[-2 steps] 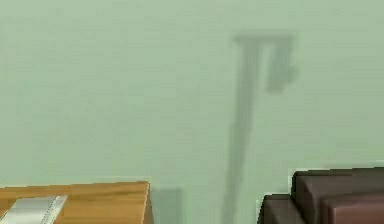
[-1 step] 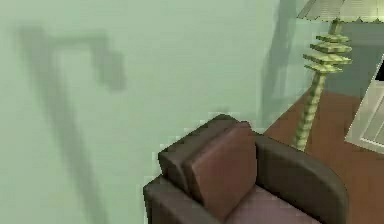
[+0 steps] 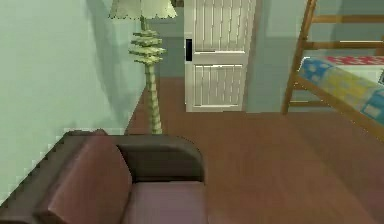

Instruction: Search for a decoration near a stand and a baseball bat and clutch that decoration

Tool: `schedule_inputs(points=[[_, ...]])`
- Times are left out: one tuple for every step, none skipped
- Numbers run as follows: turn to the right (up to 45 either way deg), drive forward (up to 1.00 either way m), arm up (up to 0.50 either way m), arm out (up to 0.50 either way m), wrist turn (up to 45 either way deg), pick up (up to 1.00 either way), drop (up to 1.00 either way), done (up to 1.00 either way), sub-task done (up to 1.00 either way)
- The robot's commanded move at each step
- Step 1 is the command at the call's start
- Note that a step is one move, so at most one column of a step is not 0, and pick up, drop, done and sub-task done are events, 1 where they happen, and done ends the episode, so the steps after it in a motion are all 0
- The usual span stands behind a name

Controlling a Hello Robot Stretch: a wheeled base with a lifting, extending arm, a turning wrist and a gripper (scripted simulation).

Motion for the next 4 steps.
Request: schedule_inputs(points=[[45.0, 0.0, 0.0, 0.0, 0.0, 0.0, 0.0, 0.0, 0.0], [15.0, 0.0, 0.0, 0.0, 0.0, 0.0, 0.0, 0.0, 0.0], [0.0, 0.3, 0.0, 0.0, 0.0, 0.0, 0.0, 0.0, 0.0], [-12.0, 0.0, 0.0, 0.0, 0.0, 0.0, 0.0, 0.0, 0.0]])
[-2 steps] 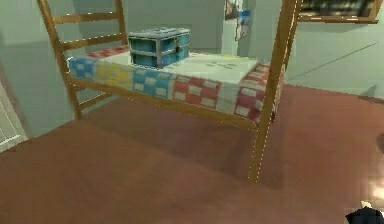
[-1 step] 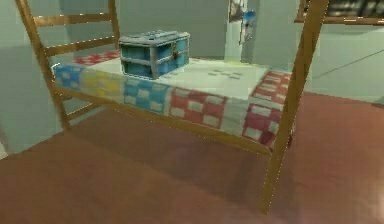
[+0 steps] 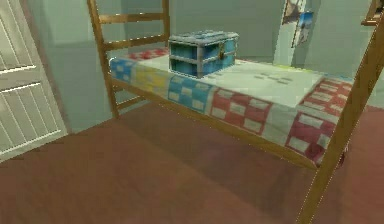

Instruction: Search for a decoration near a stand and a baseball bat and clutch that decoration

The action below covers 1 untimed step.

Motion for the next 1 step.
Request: schedule_inputs(points=[[0.0, 0.2, 0.0, 0.0, 0.0, 0.0, 0.0, 0.0, 0.0]])
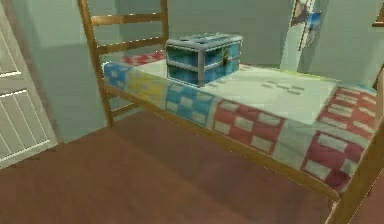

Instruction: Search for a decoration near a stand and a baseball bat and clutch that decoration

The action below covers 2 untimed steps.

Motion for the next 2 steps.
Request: schedule_inputs(points=[[-45.0, 0.0, 0.0, 0.0, 0.0, 0.0, 0.0, 0.0, 0.0], [-3.0, 0.0, 0.0, 0.0, 0.0, 0.0, 0.0, 0.0, 0.0]])
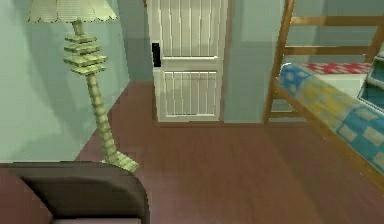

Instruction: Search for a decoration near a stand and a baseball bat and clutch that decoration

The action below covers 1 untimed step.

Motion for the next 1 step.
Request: schedule_inputs(points=[[0.0, 1.0, 0.0, 0.0, 0.0, 0.0, 0.0, 0.0, 0.0]])
